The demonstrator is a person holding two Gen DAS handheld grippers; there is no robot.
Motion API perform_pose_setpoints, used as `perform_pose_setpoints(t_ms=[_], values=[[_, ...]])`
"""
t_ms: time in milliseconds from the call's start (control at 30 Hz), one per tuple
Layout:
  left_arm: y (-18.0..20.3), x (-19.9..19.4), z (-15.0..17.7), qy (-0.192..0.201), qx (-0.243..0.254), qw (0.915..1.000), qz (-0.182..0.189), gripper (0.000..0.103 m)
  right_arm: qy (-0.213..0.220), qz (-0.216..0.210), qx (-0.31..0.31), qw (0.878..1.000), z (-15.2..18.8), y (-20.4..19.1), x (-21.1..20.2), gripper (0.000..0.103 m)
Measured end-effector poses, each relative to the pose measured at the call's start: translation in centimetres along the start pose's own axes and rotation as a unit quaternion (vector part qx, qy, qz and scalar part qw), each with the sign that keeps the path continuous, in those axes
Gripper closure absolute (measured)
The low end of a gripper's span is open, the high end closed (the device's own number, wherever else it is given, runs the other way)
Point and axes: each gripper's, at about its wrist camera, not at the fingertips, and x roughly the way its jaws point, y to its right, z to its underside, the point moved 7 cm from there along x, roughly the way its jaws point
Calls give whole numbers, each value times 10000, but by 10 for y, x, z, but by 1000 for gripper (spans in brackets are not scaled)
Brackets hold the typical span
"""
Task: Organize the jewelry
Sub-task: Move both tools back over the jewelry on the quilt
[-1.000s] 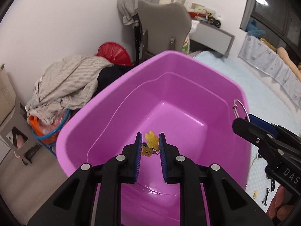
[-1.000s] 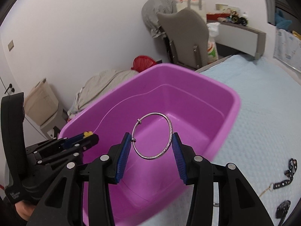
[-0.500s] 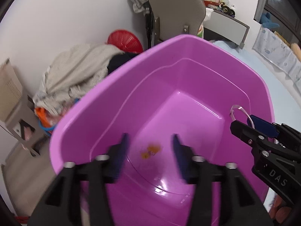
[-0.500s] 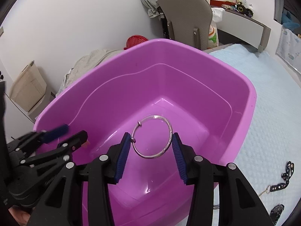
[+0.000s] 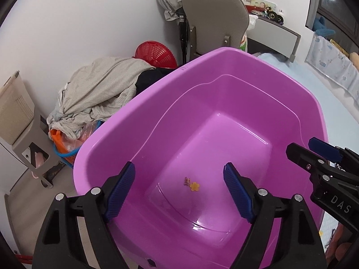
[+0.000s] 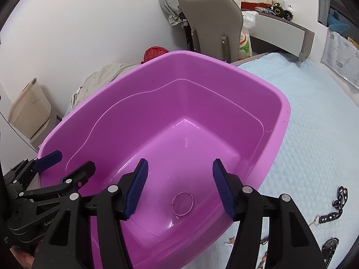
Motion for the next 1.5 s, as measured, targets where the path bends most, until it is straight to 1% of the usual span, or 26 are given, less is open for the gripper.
perform_pose_setpoints(t_ms=[200,533,767,933,1067,1167,1200,1233,1367,1433,1500], values=[[0,-2,1,-19,-14,10000,22,24,36,15,7,10000,0,0,-5,46],[-3,-13,3,84,-37,10000,-9,24,134,-26,42,9999,5,-3,-15,46],[-5,-29,12,147,-2,9999,55,24,321,-92,190,9993,13,-1,-39,45],[1,-47,24,212,110,9995,211,24,438,-58,329,9985,35,9,-64,46],[17,-63,36,245,260,9983,453,24,524,36,558,9971,56,29,-91,45],[34,-77,43,346,472,9964,606,24,646,222,776,9946,76,49,-117,46],[40,-81,46,375,543,9955,676,24,705,320,901,9929,88,59,-130,45],[49,-88,50,406,644,9938,807,24,727,382,981,9918,96,66,-137,45],[85,-105,68,439,1021,9861,1231,24,782,800,1499,9824,148,102,-174,44],[103,-112,80,423,1243,9804,1471,24,790,1072,1856,9736,182,120,-191,43],[120,-113,93,386,1469,9750,1620,24,738,1300,2188,9642,217,134,-202,43]])
